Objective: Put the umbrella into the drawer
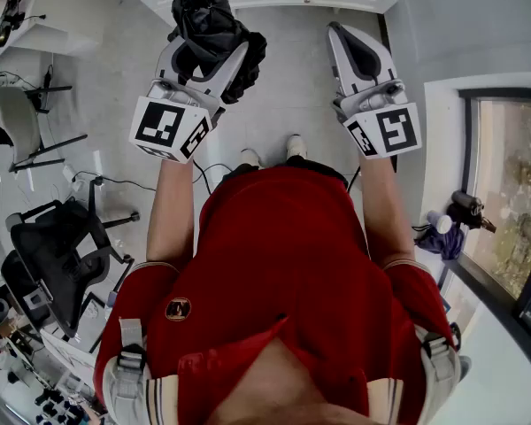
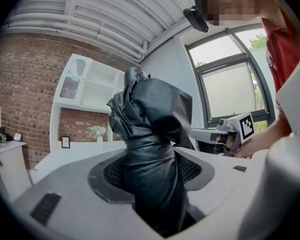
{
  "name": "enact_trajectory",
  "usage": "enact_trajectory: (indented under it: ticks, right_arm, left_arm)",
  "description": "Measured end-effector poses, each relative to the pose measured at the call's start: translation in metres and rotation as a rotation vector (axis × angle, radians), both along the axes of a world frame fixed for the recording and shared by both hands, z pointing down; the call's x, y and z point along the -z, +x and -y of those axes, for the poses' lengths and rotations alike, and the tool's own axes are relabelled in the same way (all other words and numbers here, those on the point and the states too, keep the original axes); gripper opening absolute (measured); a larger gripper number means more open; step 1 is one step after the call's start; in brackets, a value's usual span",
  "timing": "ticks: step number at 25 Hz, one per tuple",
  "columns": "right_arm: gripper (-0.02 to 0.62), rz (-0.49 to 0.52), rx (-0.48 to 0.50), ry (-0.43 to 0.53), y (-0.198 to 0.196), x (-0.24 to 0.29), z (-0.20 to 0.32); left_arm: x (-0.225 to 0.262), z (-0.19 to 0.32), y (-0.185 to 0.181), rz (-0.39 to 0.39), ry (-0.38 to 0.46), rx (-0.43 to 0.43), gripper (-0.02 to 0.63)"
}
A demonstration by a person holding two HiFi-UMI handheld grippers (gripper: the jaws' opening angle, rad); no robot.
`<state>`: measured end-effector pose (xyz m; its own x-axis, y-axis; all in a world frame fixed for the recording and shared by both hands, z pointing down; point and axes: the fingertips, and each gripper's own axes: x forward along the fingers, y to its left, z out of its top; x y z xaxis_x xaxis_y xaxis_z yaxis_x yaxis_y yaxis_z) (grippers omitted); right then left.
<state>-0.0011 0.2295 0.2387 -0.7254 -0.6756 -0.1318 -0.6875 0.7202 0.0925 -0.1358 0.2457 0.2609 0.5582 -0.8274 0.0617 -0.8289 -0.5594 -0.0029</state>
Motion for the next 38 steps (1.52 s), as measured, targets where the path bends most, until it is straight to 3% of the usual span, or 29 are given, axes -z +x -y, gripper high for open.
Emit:
enact_trajectory:
  ticks: [5, 12, 19, 23, 29, 38]
  right_arm:
    - [-0.009, 0.044, 0.027, -0.009, -0.003, 0.007, -0.006]
    - [-0.009, 0.009, -0.010, -0.022, -0.017, 0.005, -0.012]
    - [-0.009, -0.033, -0.036, -0.009, -0.067, 0.003, -0.032]
    - [-0.009, -0.049, -0.053, -0.002, -0.051, 0.004, -0.023]
    - [-0.009, -0.039, -0.074, 0.036, -0.041, 0.009, 0.030]
    - [-0.009, -0.009, -0.034, 0.051, 0.024, -0.009, 0.167]
  left_arm:
    - [0.001, -0.003, -0.001, -0.006, -0.002, -0.006, 0.242]
    - [0.004, -0.016, -0.023, -0.028, 0.007, -0.005, 0.242]
    - [-0.002, -0.028, -0.080, -0.060, 0.023, -0.016, 0.242]
    - [-0.005, -0.009, -0.070, -0.062, 0.015, -0.024, 0.242]
    - [-0.007, 0.039, -0.069, -0.037, 0.013, -0.031, 0.242]
    - [-0.022, 0.169, -0.011, 0.028, -0.026, 0.005, 0.242]
